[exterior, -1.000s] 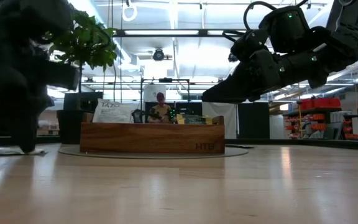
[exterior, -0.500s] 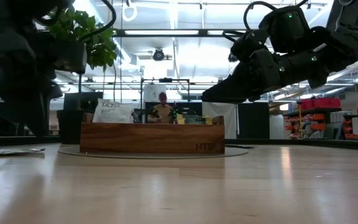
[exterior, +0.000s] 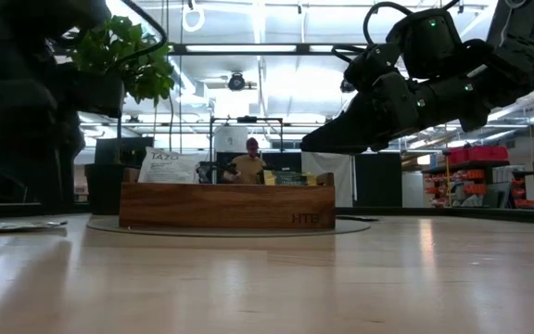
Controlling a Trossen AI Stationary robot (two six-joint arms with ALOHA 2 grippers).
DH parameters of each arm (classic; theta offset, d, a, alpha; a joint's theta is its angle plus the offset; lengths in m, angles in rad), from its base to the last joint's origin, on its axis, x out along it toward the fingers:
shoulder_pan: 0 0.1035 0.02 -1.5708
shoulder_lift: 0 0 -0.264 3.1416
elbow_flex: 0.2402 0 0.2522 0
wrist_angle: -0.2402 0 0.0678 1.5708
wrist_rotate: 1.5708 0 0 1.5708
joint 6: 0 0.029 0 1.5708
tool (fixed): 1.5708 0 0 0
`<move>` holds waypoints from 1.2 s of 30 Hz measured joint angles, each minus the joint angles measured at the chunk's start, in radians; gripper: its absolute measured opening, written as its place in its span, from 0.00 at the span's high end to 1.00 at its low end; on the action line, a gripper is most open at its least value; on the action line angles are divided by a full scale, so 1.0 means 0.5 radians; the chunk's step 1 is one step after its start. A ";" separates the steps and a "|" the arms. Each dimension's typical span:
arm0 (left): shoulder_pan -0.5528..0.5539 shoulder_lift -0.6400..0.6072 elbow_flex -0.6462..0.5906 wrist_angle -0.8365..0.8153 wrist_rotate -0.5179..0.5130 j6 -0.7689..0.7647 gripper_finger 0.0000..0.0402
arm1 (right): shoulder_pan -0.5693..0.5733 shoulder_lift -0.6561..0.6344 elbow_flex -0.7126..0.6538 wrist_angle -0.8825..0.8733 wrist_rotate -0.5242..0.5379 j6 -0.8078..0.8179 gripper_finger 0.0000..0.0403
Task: Pick & Place Tea
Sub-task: Put the yellow tea bag into the right compartment of the wooden organizer
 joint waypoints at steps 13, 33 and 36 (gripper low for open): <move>0.014 0.119 -0.118 0.129 0.050 -0.112 0.39 | 0.000 0.000 0.001 0.006 0.000 -0.001 0.59; 0.040 0.130 0.012 0.144 0.291 0.069 0.39 | 0.000 0.000 0.001 -0.001 0.000 -0.002 0.59; 0.052 0.130 0.012 0.119 0.275 0.028 0.39 | 0.000 0.000 0.001 -0.001 0.000 -0.002 0.59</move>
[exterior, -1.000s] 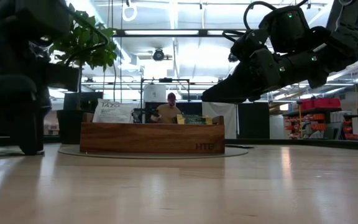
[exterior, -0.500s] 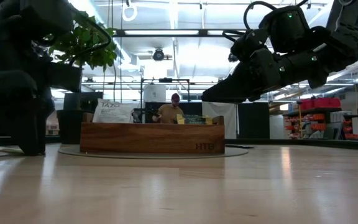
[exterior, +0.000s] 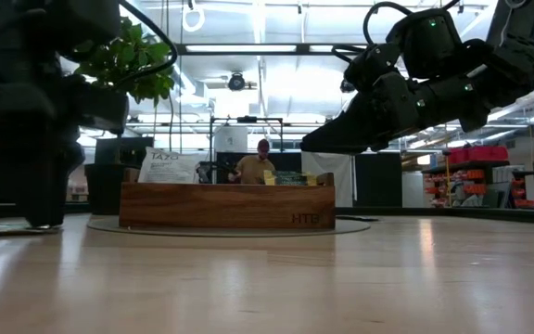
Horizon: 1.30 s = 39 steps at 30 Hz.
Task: Pick & Place Tea
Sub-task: Put the yellow tea bag into the right compartment of the wooden organizer
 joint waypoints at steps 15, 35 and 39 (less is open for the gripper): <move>-0.029 0.157 0.017 0.189 0.010 -0.004 0.39 | 0.001 0.000 0.000 -0.007 0.000 0.000 0.59; -0.084 0.268 -0.004 0.520 0.011 0.141 0.98 | 0.000 0.000 0.000 -0.015 0.000 -0.007 0.59; -0.078 0.243 -0.008 0.691 -0.003 0.260 0.99 | 0.001 0.000 0.000 -0.014 0.000 -0.002 0.59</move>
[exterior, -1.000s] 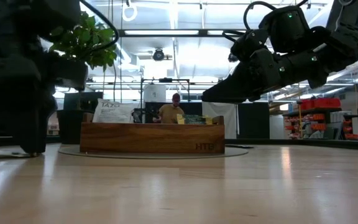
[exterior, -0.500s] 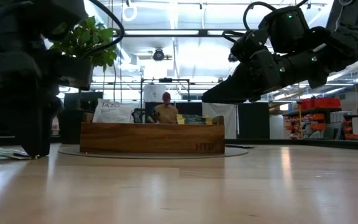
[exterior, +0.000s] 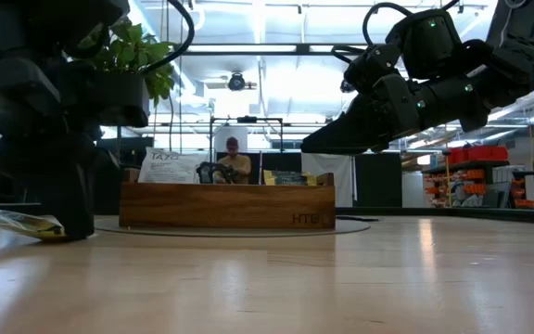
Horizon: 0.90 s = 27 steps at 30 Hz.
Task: Pick & Place Tea
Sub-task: Put the yellow tea bag into the right compartment of the wooden organizer
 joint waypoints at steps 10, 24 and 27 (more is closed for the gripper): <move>-0.020 0.000 0.051 0.039 -0.086 0.122 0.99 | -0.001 0.000 0.000 0.001 0.000 0.005 0.59; -0.020 -0.006 0.330 0.035 -0.419 0.451 1.00 | -0.001 0.000 0.000 0.030 -0.134 0.111 0.59; -0.017 -0.007 0.379 0.037 -0.475 0.526 1.00 | -0.001 -0.043 -0.001 0.037 -0.231 0.242 0.59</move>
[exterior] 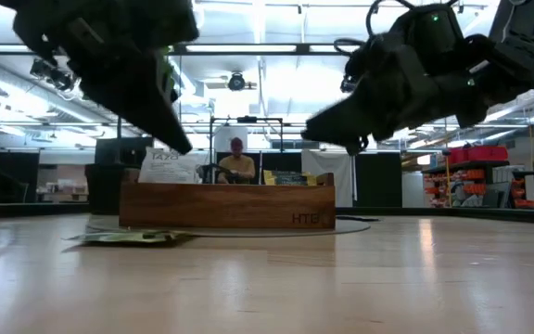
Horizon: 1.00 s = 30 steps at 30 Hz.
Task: Pick & Place Tea
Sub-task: Put the yellow tea bag into the right compartment of the wooden organizer
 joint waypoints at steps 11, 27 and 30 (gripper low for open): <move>0.020 0.002 0.112 -0.276 0.298 0.112 0.89 | 0.026 -0.217 0.001 -0.346 -0.069 0.078 0.59; 0.165 0.357 0.115 -0.234 0.668 0.096 0.31 | 0.027 -0.219 0.001 -0.381 -0.044 0.068 0.59; 0.178 0.411 0.125 -0.223 0.705 0.099 0.30 | 0.026 -0.219 0.001 -0.381 -0.043 0.056 0.59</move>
